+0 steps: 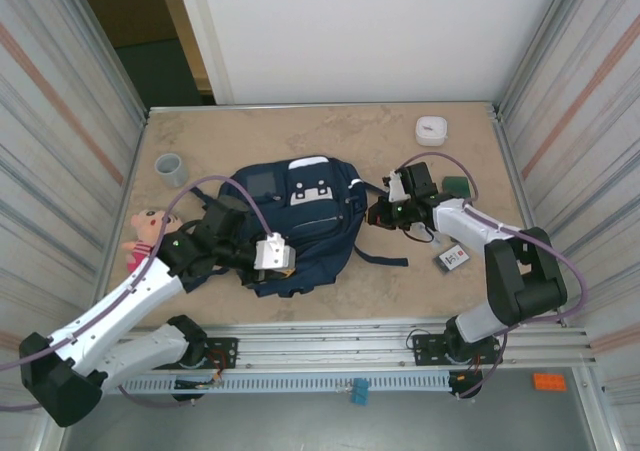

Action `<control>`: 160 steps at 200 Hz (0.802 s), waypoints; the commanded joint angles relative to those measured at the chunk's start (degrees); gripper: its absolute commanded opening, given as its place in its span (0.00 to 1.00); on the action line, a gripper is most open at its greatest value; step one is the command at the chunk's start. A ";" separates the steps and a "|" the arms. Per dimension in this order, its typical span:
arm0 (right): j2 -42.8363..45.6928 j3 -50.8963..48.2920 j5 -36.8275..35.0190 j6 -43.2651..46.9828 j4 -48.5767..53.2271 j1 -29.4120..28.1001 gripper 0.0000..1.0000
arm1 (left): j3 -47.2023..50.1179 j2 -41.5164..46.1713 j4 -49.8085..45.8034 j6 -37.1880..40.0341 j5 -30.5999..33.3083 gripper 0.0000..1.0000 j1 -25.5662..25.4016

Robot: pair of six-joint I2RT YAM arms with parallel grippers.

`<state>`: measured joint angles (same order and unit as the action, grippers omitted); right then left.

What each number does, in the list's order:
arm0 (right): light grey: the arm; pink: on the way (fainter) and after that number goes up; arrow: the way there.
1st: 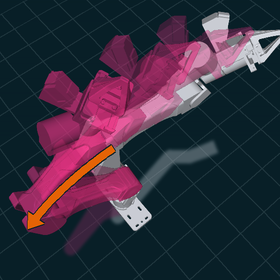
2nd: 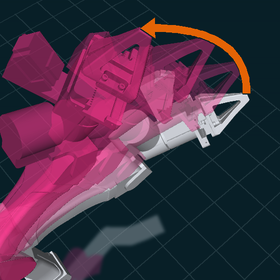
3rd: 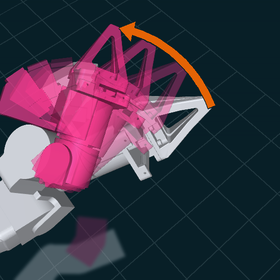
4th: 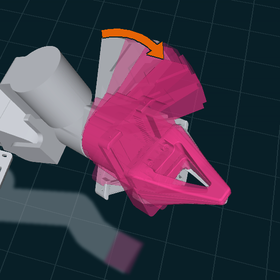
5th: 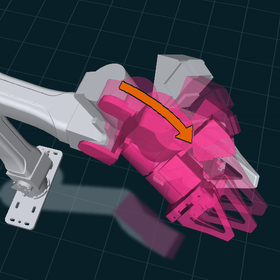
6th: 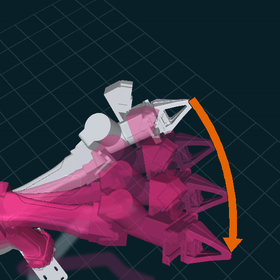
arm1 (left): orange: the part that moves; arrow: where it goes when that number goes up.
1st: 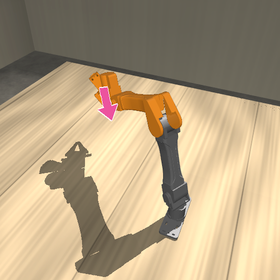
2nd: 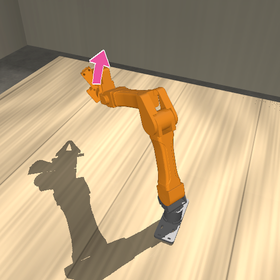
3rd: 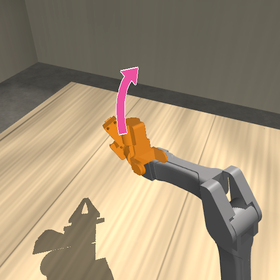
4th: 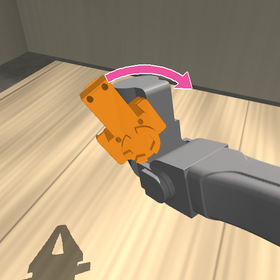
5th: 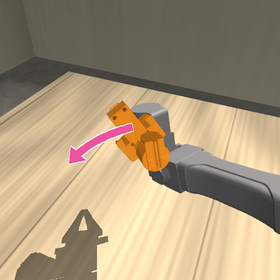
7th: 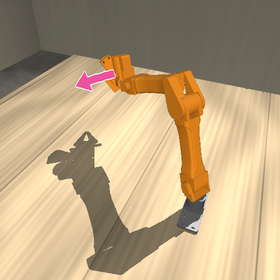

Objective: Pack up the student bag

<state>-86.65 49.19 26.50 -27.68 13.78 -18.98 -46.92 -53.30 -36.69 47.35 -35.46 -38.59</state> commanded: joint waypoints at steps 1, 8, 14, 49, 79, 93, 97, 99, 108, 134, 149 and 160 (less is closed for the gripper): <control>0.27 1.61 -4.76 2.06 -3.54 3.19 0.14 | 0.37 5.41 -0.67 -1.80 -4.82 0.24 -0.43; 2.02 1.25 -4.74 2.93 -1.99 2.71 0.27 | 1.03 5.90 1.42 -3.82 -2.75 0.40 -0.37; 3.96 0.41 -5.62 3.67 -0.64 2.24 0.36 | 1.58 6.45 3.78 -5.76 -0.57 0.52 -0.30; 19.10 -5.98 -6.12 3.46 5.81 1.99 0.52 | 5.07 5.30 11.82 -8.14 8.39 0.71 1.06; 29.48 -10.22 -6.16 0.28 8.28 -0.24 0.55 | 4.25 -3.91 13.35 -5.00 14.22 0.76 -0.71; 33.77 -12.11 -7.23 -0.93 8.41 -1.96 0.55 | 4.20 -8.16 15.27 -3.80 17.06 0.78 -2.67; 34.78 -12.69 -7.56 -1.28 8.37 -2.38 0.55 | 4.16 -9.51 15.73 -3.61 17.84 0.79 -3.34; 35.21 -12.97 -7.75 -1.46 8.35 -2.62 0.55 | 4.12 -10.06 16.05 -3.59 18.36 0.79 -3.64; 36.82 -13.98 -8.35 -1.99 8.23 -3.58 0.56 | 4.11 -12.28 17.76 -3.87 20.08 0.81 -4.52; 39.48 -16.16 -9.51 -3.82 7.85 -5.40 0.56 | 3.96 -17.52 22.68 -6.04 21.39 0.83 -5.50; 40.13 -16.43 -9.85 -4.14 7.84 -6.28 0.56 | 3.59 -20.01 23.70 -6.71 21.53 0.84 -6.13; 40.46 -16.42 -10.29 -4.10 7.79 -6.76 0.56 | 3.85 -21.69 25.32 -7.58 20.64 0.86 -6.24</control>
<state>-47.55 33.04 18.00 -29.89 21.10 -24.60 -42.94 -72.18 -16.36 41.69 -15.75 -44.21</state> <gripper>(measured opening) 0.559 0.842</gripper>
